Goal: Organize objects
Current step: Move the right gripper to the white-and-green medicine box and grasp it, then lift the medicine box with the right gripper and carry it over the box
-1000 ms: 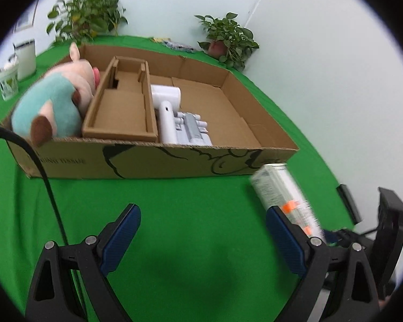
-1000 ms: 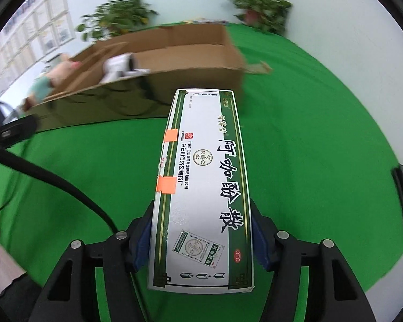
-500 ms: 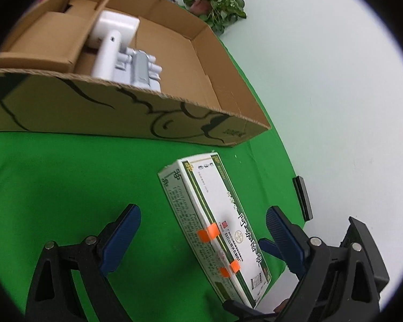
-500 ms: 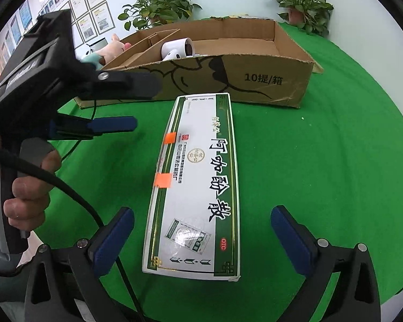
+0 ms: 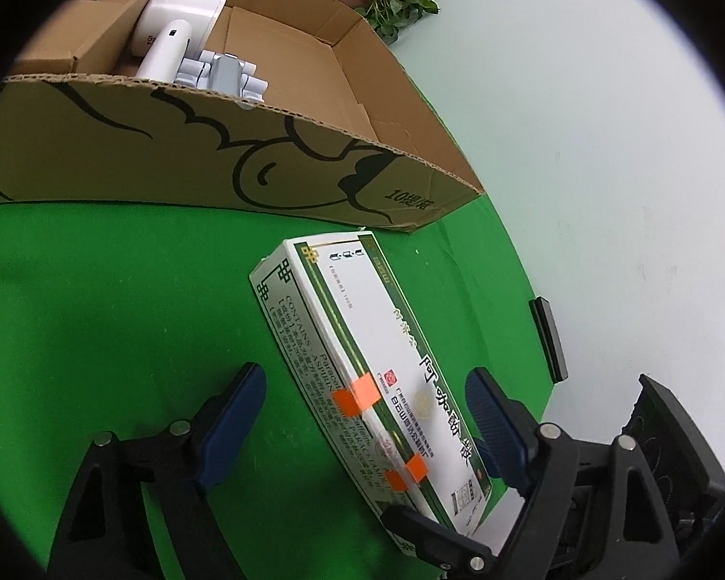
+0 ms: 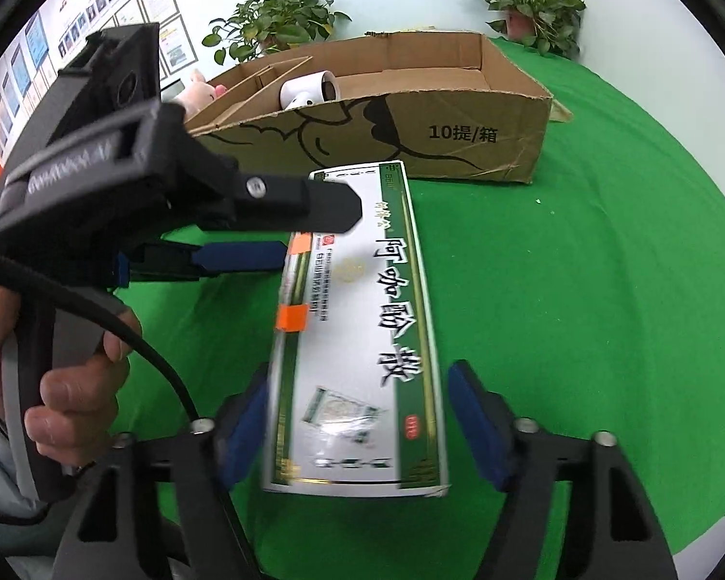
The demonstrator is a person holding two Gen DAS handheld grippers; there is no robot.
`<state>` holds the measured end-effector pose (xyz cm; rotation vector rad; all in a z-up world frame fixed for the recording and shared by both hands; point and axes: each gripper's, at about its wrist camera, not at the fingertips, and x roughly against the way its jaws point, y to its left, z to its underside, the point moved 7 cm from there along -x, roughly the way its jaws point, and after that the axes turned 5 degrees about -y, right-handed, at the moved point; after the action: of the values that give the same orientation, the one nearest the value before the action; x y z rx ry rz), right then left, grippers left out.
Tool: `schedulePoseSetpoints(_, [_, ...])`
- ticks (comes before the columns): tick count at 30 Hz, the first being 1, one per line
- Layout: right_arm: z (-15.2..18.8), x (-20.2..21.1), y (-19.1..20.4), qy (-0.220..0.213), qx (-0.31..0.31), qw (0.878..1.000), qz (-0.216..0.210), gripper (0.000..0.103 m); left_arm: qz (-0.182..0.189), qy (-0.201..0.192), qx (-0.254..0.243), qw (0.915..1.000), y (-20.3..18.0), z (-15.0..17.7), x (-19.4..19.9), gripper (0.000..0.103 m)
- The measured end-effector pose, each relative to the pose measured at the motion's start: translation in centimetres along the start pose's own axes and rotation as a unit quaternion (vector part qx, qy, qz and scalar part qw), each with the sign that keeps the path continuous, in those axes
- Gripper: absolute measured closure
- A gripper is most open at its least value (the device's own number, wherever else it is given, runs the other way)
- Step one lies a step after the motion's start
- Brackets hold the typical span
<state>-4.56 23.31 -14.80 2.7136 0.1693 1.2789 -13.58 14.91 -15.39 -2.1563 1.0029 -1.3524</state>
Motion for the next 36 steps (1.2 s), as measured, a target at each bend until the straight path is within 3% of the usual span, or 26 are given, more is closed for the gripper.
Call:
schedulePoseSetpoints(6, [0.0,0.3,0.1,-0.003,-0.045,0.997,-0.055,0.041,-0.023,0.002,0.0,0.9997,-0.2,0.7,0.4,0.043])
schedulePoseSetpoints(13, [0.2,0.4,0.3,-0.006,-0.047,0.996,-0.074,0.042,-0.039,-0.003,0.003,0.9992,-0.5,1.2,1.0,0.049])
schedulePoseSetpoints(17, [0.0,0.9,1.1,-0.013,-0.033,0.996,-0.077,0.042,-0.029,-0.013,-0.013,0.9994,-2.1,0.9,2.3,0.056])
schedulePoseSetpoints(28, [-3.3,3.9,3.6,-0.083,-0.025,0.992,-0.095,0.045,-0.059,-0.069,-0.089,0.9918,-6.6,-2.2,8.1,0.062])
schedulePoseSetpoints(36, [-8.2,6.4,4.9,-0.136,-0.006,0.986,-0.099,0.045,-0.062,-0.11,-0.144,0.9816,-9.8,-7.2,12.0,0.062])
